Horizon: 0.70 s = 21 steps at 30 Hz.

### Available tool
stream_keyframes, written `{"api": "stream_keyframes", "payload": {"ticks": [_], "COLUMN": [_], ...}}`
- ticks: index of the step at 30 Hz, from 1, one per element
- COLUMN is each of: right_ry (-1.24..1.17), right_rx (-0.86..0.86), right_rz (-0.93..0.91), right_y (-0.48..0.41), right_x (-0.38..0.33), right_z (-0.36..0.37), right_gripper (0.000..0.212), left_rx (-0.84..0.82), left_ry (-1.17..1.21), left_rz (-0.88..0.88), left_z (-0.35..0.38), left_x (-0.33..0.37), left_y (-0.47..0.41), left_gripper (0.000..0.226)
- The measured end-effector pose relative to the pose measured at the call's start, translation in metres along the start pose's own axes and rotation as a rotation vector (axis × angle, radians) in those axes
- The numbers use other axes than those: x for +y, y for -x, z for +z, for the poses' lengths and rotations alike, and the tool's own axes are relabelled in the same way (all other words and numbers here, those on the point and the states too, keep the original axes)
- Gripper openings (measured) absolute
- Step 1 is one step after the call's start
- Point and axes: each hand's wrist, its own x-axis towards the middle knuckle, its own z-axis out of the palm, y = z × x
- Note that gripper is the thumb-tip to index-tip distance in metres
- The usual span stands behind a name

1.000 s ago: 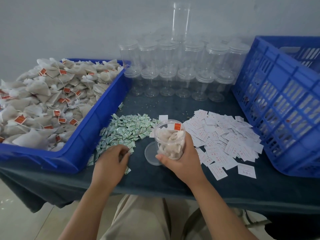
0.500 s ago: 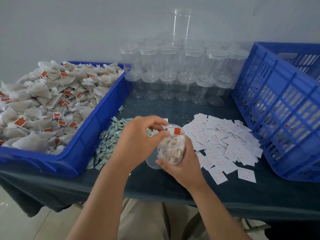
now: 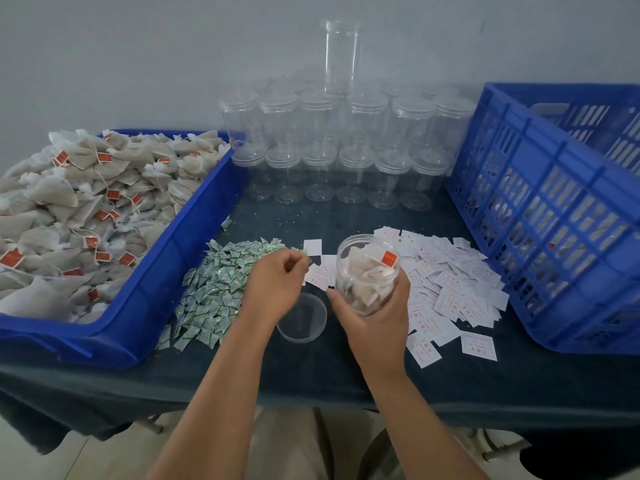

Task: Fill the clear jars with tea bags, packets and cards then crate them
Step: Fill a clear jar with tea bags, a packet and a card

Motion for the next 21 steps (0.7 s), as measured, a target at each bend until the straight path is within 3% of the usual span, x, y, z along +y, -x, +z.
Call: {"api": "stream_keyframes", "payload": {"ticks": [2, 7, 10, 14, 16, 21], "right_ry": [-0.019, 0.013, 0.033, 0.049, 0.049, 0.049], "right_rx": [0.031, -0.001, -0.036, -0.056, -0.064, -0.103], "right_rz": [0.042, 0.057, 0.047, 0.051, 0.045, 0.037], "right_y": [-0.003, -0.005, -0.007, -0.007, -0.007, -0.007], "right_x": [0.003, 0.006, 0.006, 0.008, 0.010, 0.010], "right_z": [0.000, 0.002, 0.005, 0.006, 0.007, 0.005], "right_gripper": [0.092, 0.091, 0.090, 0.090, 0.091, 0.095], "left_rx": [-0.027, -0.088, -0.181, -0.056, 0.011, 0.026], "left_ry": [-0.202, -0.568, -0.731, -0.765, -0.588, 0.339], "left_rz": [0.047, 0.222, 0.221, 0.291, 0.277, 0.030], "left_z": [0.012, 0.033, 0.040, 0.043, 0.042, 0.009], "left_x": [-0.003, 0.002, 0.003, 0.002, 0.005, 0.045], "left_y": [-0.024, -0.080, -0.092, -0.085, -0.079, -0.057], "left_gripper": [0.013, 0.039, 0.032, 0.021, 0.020, 0.016]}}
